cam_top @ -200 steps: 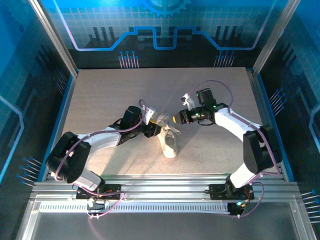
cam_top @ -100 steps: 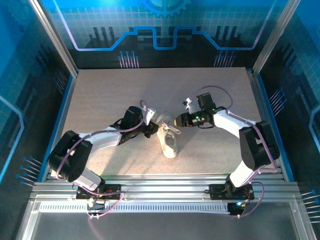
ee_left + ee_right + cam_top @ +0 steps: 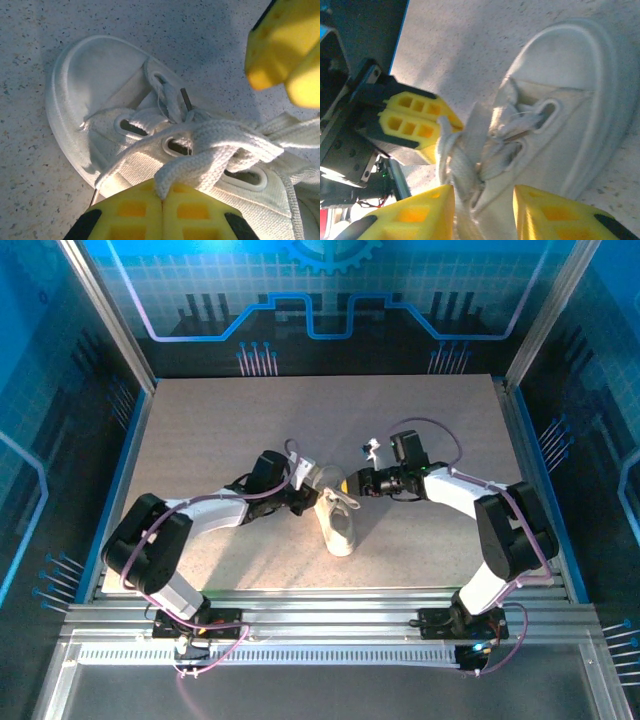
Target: Tie the shoes
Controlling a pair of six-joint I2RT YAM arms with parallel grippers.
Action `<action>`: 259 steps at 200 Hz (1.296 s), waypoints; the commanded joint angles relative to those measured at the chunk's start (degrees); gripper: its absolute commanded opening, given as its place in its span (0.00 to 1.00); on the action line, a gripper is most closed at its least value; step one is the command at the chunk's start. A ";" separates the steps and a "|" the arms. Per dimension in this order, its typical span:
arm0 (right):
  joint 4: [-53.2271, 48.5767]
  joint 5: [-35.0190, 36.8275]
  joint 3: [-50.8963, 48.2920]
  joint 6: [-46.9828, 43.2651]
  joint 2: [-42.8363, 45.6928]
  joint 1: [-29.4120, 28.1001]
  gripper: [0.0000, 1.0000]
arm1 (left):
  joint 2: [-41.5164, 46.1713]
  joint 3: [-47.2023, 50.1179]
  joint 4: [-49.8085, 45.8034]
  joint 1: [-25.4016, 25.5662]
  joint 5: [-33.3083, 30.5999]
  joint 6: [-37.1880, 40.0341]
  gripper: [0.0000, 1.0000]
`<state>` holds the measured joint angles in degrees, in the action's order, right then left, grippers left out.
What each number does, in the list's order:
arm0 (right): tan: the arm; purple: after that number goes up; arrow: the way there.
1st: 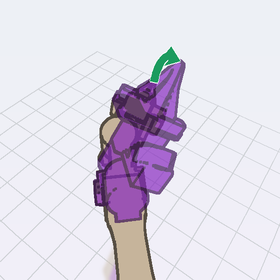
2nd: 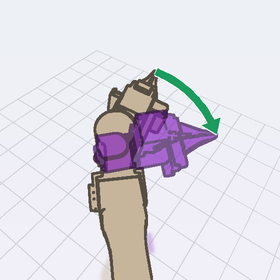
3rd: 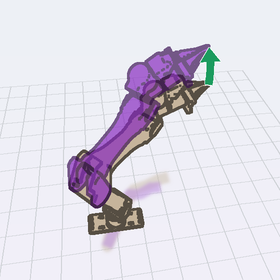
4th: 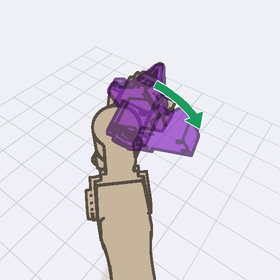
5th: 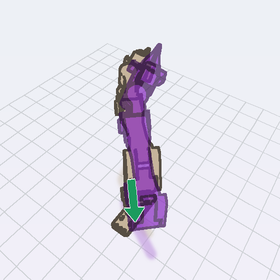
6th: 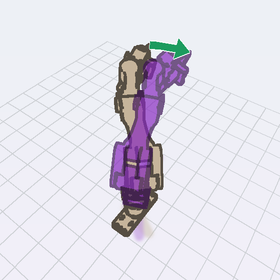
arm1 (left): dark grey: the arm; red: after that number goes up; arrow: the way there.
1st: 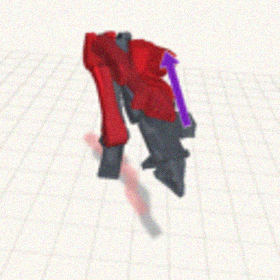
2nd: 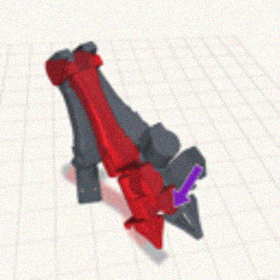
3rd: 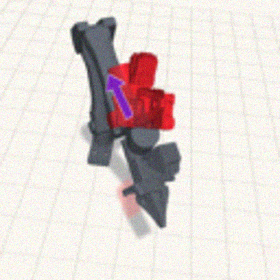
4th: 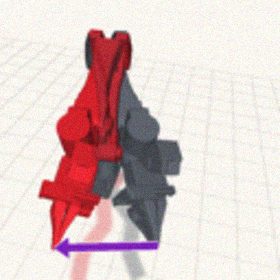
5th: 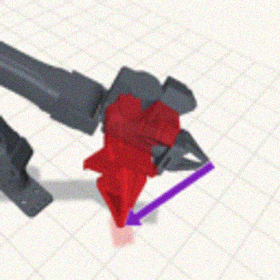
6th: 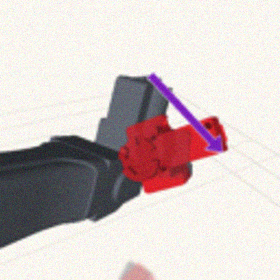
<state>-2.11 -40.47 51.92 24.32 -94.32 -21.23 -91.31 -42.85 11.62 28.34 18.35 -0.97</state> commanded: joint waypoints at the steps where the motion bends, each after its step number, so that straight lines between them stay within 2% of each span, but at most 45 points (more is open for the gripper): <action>1: -1.34 -3.92 3.42 -1.93 1.17 -2.22 0.35 | -0.98 -1.97 -1.09 -0.10 2.60 0.97 0.00; 29: -1.81 -5.28 4.00 -3.94 2.39 -1.91 0.37 | -1.40 -2.49 -1.43 -0.07 2.83 1.17 0.00; 60: -8.27 3.78 1.53 -1.09 4.19 4.78 0.38 | -2.04 -3.68 -2.74 -0.06 3.09 1.33 0.03; 74: -10.41 5.67 -0.15 -2.27 3.77 5.76 0.37 | -2.36 -4.00 -2.83 -0.04 3.09 1.23 0.03; 91: -10.48 4.24 -1.20 -3.27 2.41 4.44 0.36 | -2.69 -4.50 -3.30 -0.06 3.32 1.40 0.03; 136: -1.78 -2.90 -3.41 -1.19 -2.01 -3.33 0.27 | -2.91 -6.16 -6.26 -0.70 5.30 2.58 0.03; 185: 6.16 -7.58 -3.88 0.61 -2.56 -7.94 0.30 | -1.45 -5.53 -9.14 -3.21 8.47 3.77 0.03; 199: 6.58 -7.49 -4.24 0.86 -1.66 -6.69 0.33 | -1.00 -5.09 -9.85 -4.30 9.71 4.40 0.03; 219: 5.35 -5.56 -5.31 1.84 0.65 -1.28 0.35 | -0.80 -4.91 -11.51 -5.43 11.09 5.64 0.03; 239: 0.43 -2.62 -5.47 1.06 2.85 4.13 0.35 | -0.41 -4.10 -11.16 -6.17 12.37 5.98 0.03; 259: -4.54 0.48 -4.41 -1.70 3.98 5.71 0.36 | -0.23 -3.26 -10.07 -6.37 13.03 6.02 0.03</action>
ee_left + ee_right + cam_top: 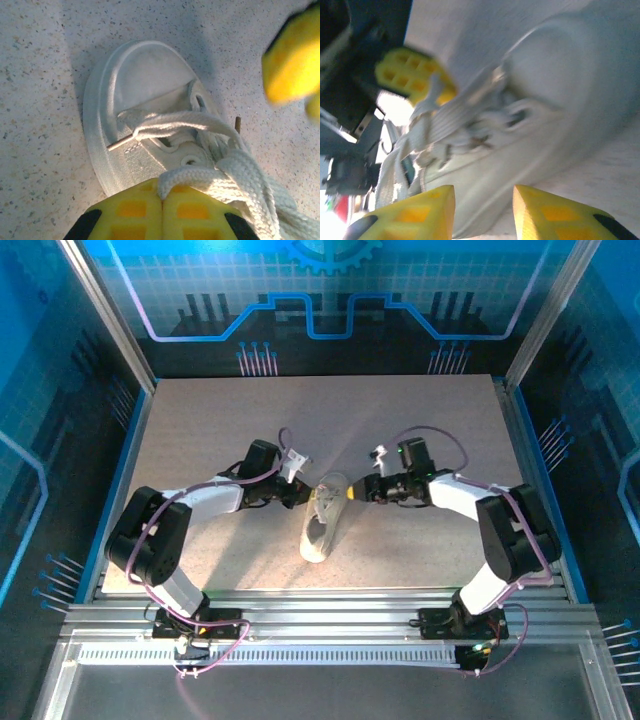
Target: Tie the shoes
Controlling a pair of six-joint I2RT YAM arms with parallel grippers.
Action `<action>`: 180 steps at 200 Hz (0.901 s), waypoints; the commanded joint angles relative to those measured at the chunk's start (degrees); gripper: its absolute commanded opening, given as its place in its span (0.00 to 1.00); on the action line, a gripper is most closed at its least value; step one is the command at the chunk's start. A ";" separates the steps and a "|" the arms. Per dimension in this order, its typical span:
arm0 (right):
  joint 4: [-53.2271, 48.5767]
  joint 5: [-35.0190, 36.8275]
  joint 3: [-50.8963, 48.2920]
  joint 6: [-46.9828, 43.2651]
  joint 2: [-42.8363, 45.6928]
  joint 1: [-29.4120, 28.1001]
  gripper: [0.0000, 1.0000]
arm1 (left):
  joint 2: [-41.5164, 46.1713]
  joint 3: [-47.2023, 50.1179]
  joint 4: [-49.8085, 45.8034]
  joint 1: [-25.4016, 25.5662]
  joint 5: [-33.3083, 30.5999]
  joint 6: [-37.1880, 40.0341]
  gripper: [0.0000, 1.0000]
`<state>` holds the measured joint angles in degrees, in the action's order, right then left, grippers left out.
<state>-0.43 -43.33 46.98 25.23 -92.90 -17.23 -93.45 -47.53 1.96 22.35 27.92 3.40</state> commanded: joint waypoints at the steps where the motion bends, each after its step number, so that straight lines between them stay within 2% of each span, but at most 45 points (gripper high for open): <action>1: -6.28 3.43 0.59 -2.67 2.56 1.65 0.36 | 1.89 1.40 -0.43 -0.38 3.54 1.67 0.03; 58: -3.84 2.02 3.11 -0.69 -0.79 0.01 0.38 | 1.26 1.37 0.71 -0.38 6.16 1.66 0.03; 180: 0.07 0.53 8.83 5.18 -9.16 -5.69 0.39 | 0.37 0.60 -0.11 0.33 6.44 1.98 0.02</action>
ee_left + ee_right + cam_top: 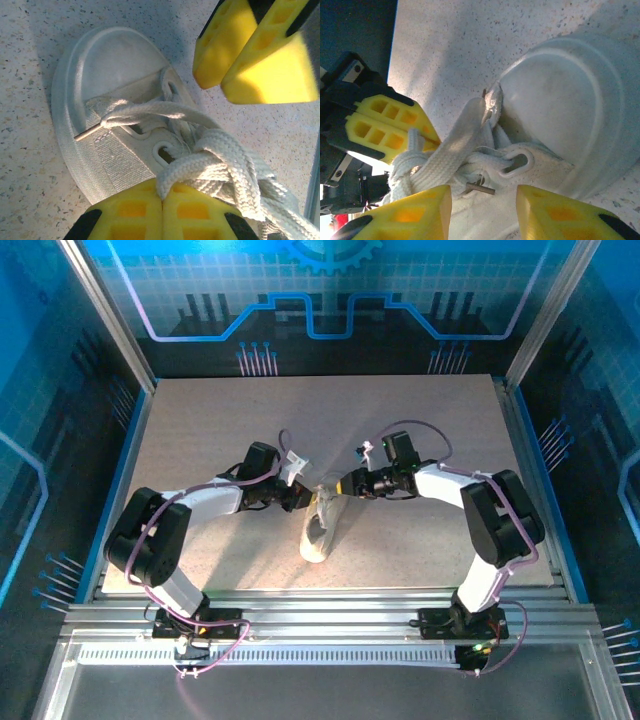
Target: Tie the shoes
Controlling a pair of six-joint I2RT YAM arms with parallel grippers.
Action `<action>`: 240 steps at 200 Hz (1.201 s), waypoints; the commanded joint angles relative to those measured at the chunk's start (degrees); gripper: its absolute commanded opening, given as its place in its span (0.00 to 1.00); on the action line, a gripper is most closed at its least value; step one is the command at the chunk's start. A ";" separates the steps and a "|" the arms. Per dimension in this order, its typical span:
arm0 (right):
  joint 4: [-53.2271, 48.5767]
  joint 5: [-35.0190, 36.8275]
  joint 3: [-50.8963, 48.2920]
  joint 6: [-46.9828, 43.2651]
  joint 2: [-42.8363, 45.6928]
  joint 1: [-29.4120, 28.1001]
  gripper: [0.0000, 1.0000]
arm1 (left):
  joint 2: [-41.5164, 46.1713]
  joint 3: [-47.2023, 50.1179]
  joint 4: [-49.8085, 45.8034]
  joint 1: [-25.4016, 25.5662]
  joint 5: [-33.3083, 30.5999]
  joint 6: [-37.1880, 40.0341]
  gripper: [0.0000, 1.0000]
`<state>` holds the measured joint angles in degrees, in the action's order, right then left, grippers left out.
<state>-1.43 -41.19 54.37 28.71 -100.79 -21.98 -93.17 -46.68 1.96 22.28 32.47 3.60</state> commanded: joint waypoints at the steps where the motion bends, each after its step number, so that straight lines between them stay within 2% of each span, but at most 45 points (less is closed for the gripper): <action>1: 1.08 -1.61 1.44 1.75 -1.26 -1.00 0.39 | 0.09 -0.26 -0.15 0.39 1.90 1.82 0.02; 144: 2.78 -2.49 1.99 6.18 -2.80 -3.51 0.40 | -0.88 0.50 -1.19 2.28 1.23 1.55 0.02; 185: -2.18 1.13 1.49 6.46 -1.08 -3.50 0.45 | -0.94 0.88 -1.51 2.50 0.89 1.50 0.01; 240: 5.27 -1.15 -0.29 12.89 -1.12 -3.51 0.39 | -0.62 1.41 -2.13 3.29 -0.01 1.58 0.01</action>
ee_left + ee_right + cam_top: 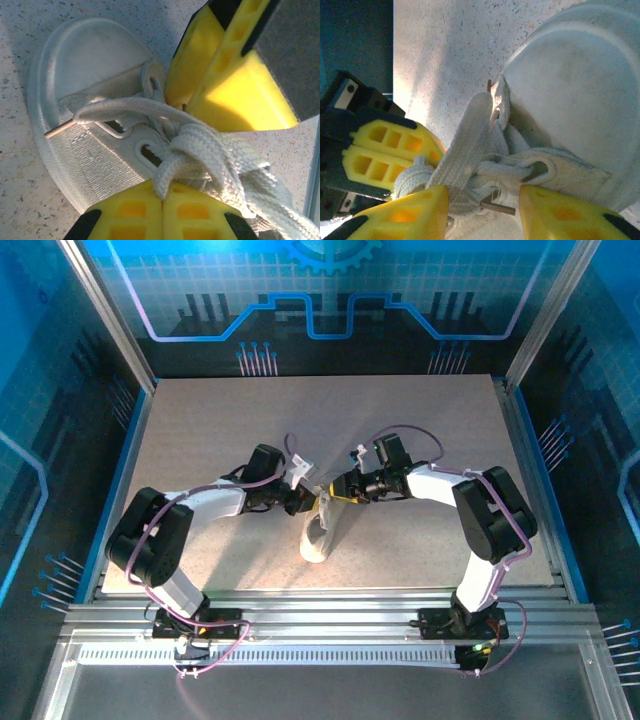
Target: Tie the shoes
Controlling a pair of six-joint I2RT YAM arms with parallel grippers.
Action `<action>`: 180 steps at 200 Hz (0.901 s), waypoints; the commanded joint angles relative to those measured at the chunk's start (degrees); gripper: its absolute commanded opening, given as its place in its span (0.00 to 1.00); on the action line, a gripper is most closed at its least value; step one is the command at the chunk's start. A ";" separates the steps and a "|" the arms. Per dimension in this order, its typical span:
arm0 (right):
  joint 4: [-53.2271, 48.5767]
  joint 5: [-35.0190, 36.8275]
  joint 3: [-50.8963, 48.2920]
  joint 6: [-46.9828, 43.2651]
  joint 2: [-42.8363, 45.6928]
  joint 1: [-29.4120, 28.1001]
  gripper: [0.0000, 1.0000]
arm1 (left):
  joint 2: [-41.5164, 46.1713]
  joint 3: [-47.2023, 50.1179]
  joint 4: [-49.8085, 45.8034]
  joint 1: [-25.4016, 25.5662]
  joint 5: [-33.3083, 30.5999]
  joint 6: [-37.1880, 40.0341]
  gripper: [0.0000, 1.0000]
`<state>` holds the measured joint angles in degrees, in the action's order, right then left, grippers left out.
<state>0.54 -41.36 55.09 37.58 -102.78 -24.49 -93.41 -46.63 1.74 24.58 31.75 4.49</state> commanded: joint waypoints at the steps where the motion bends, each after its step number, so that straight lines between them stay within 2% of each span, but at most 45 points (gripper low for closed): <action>1: 3.41 -0.99 -1.07 4.18 0.90 -1.00 0.39 | -0.37 1.37 -1.91 0.95 0.70 0.69 0.01; 59: 5.38 0.34 -2.79 7.13 4.04 -0.91 0.32 | 1.27 2.33 -2.86 1.26 -0.17 1.28 0.01; 117: 2.63 3.12 -3.22 6.10 7.64 -0.90 0.16 | 2.86 2.82 -3.00 1.60 -0.88 1.22 0.01; 150: 4.02 2.63 -3.91 7.05 6.80 -1.08 0.16 | 3.14 2.91 -2.80 2.05 -1.07 1.13 0.01; 180: 5.51 2.53 -4.29 7.68 5.49 -1.49 0.21 | 3.19 3.05 -2.57 2.49 -1.16 1.13 0.01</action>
<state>4.60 -38.98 51.55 44.56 -96.36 -24.99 -91.64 -44.80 1.02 25.91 29.76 4.67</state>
